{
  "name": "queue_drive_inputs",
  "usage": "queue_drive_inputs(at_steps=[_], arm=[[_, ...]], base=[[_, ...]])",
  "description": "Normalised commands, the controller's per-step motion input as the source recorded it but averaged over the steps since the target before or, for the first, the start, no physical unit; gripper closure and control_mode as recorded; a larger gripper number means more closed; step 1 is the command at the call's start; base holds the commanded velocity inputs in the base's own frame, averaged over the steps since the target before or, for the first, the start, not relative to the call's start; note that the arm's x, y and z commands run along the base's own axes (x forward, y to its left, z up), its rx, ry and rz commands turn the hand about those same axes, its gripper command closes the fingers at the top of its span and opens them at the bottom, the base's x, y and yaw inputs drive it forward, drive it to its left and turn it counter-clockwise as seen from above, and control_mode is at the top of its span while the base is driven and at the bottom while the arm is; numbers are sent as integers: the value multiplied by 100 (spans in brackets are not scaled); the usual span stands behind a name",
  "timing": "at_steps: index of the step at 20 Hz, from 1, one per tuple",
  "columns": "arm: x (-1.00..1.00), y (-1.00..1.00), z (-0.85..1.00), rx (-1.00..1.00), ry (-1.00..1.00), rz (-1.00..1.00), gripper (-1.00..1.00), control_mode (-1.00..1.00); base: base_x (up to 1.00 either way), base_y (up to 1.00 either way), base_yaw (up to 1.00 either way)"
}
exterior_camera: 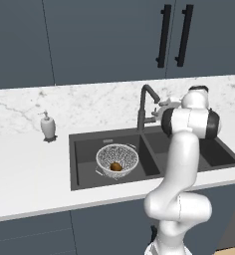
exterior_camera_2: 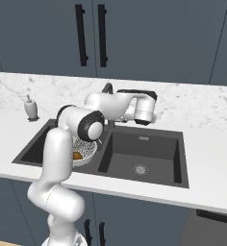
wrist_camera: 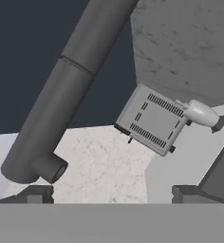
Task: Put the colander in the sink, put the pear in the colander, and turn on the sink faucet and pour water over the colander.
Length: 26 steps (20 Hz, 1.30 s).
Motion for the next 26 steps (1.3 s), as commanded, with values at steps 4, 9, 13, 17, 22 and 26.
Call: queue_drive_inputs(at_steps=[4,9,13,17,22,26], arm=[[13,0,4,1,0,-9,-100,-100],[24,0,40,6,0,-7,-100,-100],[21,0,41,9,0,-4,-100,-100],[9,0,14,5,0,-1,-100,-100],[0,0,2,1,0,0,-100,-100],[-5,11,3,0,0,0,-100,-100]], base=[[0,0,0],[0,0,0],[0,0,0],[0,0,0],[0,0,0],[0,0,0]])
